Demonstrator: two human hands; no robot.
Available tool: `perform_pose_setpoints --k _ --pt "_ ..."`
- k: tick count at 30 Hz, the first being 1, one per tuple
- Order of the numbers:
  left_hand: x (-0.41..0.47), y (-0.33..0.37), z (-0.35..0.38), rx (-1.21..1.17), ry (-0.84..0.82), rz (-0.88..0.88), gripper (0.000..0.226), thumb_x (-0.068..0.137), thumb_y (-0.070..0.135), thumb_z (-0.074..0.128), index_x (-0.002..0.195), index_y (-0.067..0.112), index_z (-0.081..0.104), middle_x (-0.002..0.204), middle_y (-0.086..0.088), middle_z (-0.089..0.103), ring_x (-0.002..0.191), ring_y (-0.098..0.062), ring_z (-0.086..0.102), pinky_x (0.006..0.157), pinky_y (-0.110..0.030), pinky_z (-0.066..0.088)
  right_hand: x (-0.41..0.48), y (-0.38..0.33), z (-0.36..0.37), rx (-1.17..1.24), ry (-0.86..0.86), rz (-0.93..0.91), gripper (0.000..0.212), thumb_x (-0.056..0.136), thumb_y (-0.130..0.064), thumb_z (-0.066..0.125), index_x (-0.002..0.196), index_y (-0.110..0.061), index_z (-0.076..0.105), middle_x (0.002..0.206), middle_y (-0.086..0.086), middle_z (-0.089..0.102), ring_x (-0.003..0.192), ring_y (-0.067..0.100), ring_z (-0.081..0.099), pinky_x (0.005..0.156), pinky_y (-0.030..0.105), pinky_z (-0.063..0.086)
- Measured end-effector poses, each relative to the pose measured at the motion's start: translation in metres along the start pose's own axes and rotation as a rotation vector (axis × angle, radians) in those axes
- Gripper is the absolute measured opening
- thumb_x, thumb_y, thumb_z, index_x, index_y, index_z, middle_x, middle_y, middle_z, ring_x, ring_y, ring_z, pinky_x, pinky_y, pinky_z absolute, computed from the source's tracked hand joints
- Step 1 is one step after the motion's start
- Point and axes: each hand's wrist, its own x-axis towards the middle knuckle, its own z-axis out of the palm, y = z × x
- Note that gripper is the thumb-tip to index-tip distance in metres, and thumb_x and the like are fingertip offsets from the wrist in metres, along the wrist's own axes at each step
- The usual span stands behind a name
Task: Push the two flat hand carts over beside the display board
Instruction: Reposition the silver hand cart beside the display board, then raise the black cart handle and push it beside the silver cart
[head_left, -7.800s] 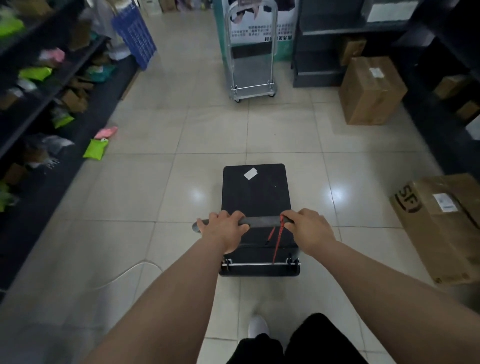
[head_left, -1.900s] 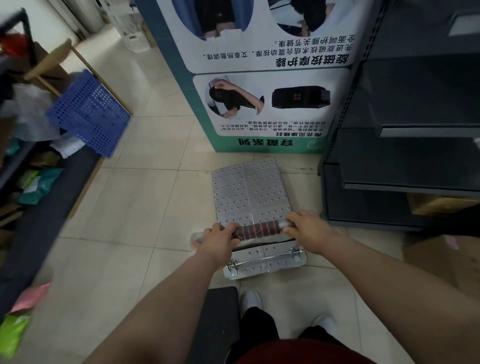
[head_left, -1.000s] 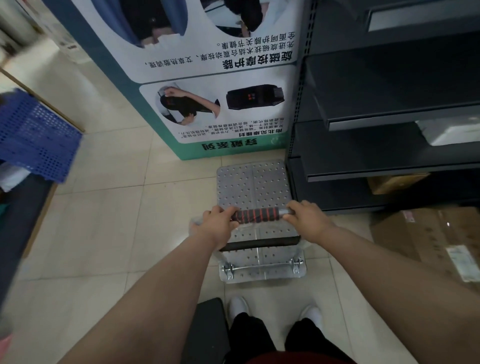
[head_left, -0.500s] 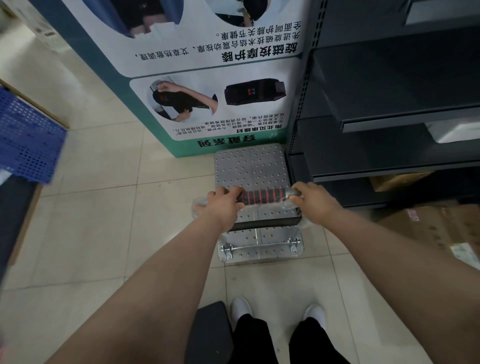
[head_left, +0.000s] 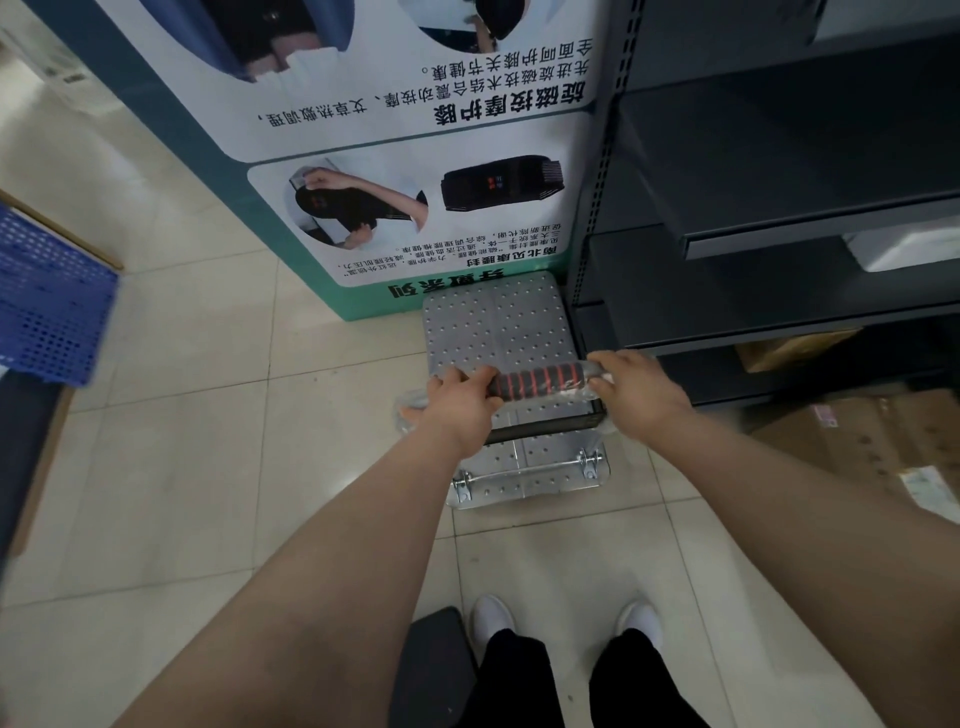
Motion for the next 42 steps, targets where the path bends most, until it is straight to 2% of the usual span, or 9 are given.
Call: perform_pose_setpoints --k 4,7,10,16,21,27,32,36,42 --pt "0.0 -0.001 0.002 0.009 0.01 0.022 0.028 0.1 0.034 0.038 0.127 0.033 0.043 0.122 -0.013 0.045 0.115 -0.035 0.039 0.101 -0.062 0.033 -0.017 -0.007 0.009 -0.087 0.026 -0.02 0.052 0.096 -0.039 0.044 0.145 -0.033 0.027 0.154 0.012 0.025 0.144 0.032 0.017 0.112 0.052 0.024" --pt "-0.003 -0.003 0.006 0.008 0.017 0.03 0.032 0.099 0.035 0.039 0.131 0.036 0.04 0.128 -0.012 0.044 0.118 -0.034 0.038 0.101 -0.062 0.033 -0.024 -0.008 0.013 -0.104 -0.001 0.006 0.06 0.095 -0.045 0.042 0.148 -0.035 0.014 0.16 0.008 0.011 0.147 0.028 0.004 0.116 0.053 0.014" --pt "-0.013 -0.009 0.013 -0.048 0.134 0.001 0.046 0.096 0.039 0.045 0.14 0.038 0.031 0.144 -0.009 0.034 0.13 -0.033 0.031 0.104 -0.061 0.031 -0.03 -0.011 0.01 -0.12 0.039 -0.039 0.062 0.095 -0.043 0.044 0.149 -0.033 0.015 0.16 0.008 0.009 0.148 0.027 0.002 0.118 0.053 0.009" --pt "-0.048 -0.032 0.016 -0.164 0.29 -0.11 0.06 0.093 0.035 0.051 0.146 0.03 0.024 0.149 -0.013 0.028 0.134 -0.035 0.028 0.105 -0.056 0.036 -0.048 -0.034 0.012 -0.117 0.113 -0.308 0.053 0.094 -0.031 0.05 0.143 -0.026 0.03 0.157 0.007 0.02 0.145 0.027 0.014 0.116 0.051 0.015" --pt "-0.099 -0.038 0.027 -0.146 0.227 -0.313 0.053 0.094 0.034 0.045 0.144 0.027 0.029 0.143 -0.014 0.036 0.13 -0.035 0.03 0.102 -0.051 0.034 -0.066 -0.048 0.017 -0.181 -0.053 -0.57 0.05 0.096 -0.032 0.045 0.144 -0.021 0.033 0.156 0.006 0.023 0.145 0.026 0.017 0.117 0.047 0.014" --pt "-0.187 -0.021 0.08 -0.219 0.205 -0.561 0.051 0.095 0.037 0.044 0.142 0.022 0.034 0.14 -0.017 0.041 0.128 -0.037 0.033 0.107 -0.047 0.032 -0.106 -0.036 0.022 -0.351 -0.239 -0.855 0.044 0.096 -0.033 0.042 0.137 -0.016 0.04 0.144 0.011 0.037 0.132 0.029 0.034 0.106 0.042 0.031" --pt "-0.268 -0.006 0.121 -0.327 0.215 -0.674 0.041 0.096 0.039 0.042 0.134 0.022 0.049 0.14 -0.013 0.041 0.131 -0.034 0.031 0.108 -0.043 0.033 -0.154 -0.035 0.043 -0.43 -0.353 -1.014 0.047 0.097 -0.038 0.04 0.139 -0.016 0.04 0.145 0.009 0.037 0.133 0.025 0.034 0.106 0.037 0.032" --pt "-0.35 -0.016 0.144 -0.349 0.285 -0.822 0.037 0.096 0.036 0.042 0.128 0.022 0.054 0.135 -0.012 0.046 0.128 -0.033 0.036 0.105 -0.043 0.035 -0.209 -0.062 0.07 -0.487 -0.397 -1.174 0.046 0.097 -0.038 0.041 0.135 -0.014 0.041 0.143 0.011 0.039 0.131 0.029 0.035 0.105 0.043 0.035" --pt "-0.495 -0.025 0.199 -0.363 0.331 -1.073 0.038 0.096 0.038 0.042 0.129 0.023 0.053 0.135 -0.013 0.048 0.127 -0.032 0.039 0.107 -0.045 0.034 -0.332 -0.09 0.119 -0.509 -0.474 -1.433 0.046 0.097 -0.04 0.041 0.137 -0.018 0.04 0.142 0.006 0.041 0.131 0.026 0.037 0.103 0.04 0.036"
